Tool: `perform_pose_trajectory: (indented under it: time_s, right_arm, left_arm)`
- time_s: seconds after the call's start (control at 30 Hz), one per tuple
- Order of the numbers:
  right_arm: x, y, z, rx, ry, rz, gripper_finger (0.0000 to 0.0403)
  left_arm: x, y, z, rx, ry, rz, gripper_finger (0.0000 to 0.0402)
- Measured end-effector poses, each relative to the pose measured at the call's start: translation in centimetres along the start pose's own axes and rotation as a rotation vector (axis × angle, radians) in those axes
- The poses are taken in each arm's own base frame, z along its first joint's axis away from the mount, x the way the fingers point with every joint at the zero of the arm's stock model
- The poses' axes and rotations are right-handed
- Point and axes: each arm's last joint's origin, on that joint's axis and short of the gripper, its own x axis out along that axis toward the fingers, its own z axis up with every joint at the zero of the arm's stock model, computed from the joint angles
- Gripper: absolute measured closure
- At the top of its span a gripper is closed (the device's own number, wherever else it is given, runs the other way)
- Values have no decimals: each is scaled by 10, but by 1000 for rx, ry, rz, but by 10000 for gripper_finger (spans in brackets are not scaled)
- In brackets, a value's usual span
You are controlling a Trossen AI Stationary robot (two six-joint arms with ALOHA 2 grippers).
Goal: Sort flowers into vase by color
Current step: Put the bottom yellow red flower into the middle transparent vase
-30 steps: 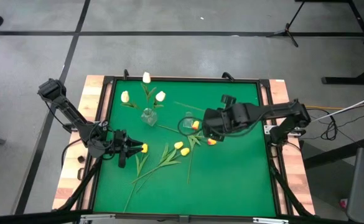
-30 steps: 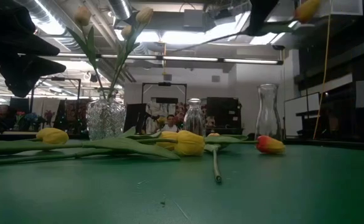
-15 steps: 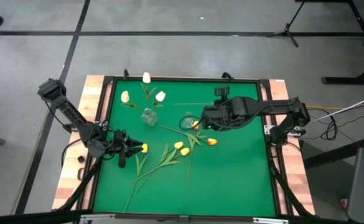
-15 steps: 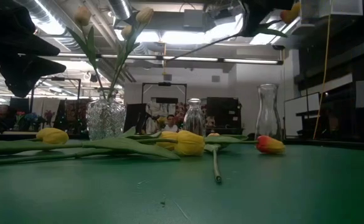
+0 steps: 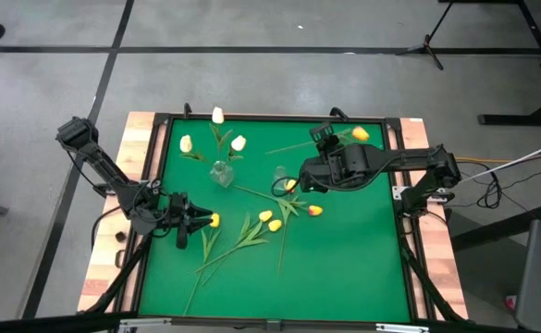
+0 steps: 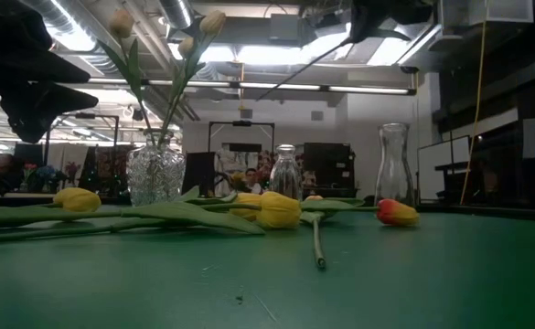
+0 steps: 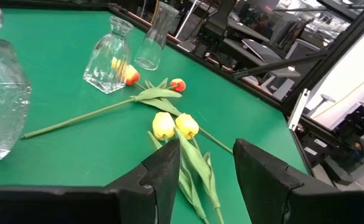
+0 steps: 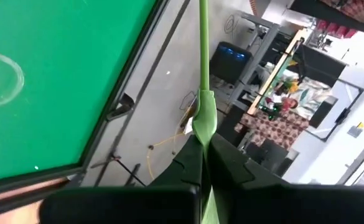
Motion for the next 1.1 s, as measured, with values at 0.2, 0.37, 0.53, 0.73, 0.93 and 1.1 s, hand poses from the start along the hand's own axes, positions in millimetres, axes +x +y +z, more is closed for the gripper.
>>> perform_pose_trajectory:
  time_s: [0.2, 0.37, 0.53, 0.73, 0.93, 1.1]
  right_arm:
    - [3, 4, 2, -103, 15, 1, 384]
    - [8, 11, 4, -184, 32, 12, 384]
    - [14, 20, 7, -224, 52, 26, 383]
    - [13, 30, 12, -280, 49, 34, 383]
    - [12, 32, 12, -344, 42, 39, 382]
    - [13, 32, 12, -379, 42, 41, 382]
  left_arm:
    - [0, 4, -3, -21, 7, 37, 254]
    - [0, 4, -3, -25, 3, 46, 254]
    - [0, 5, -3, -25, -7, 55, 254]
    - [0, 5, -2, -24, -23, 70, 254]
    - [0, 5, -2, -23, -33, 81, 254]
    - [0, 6, -2, -21, -34, 83, 254]
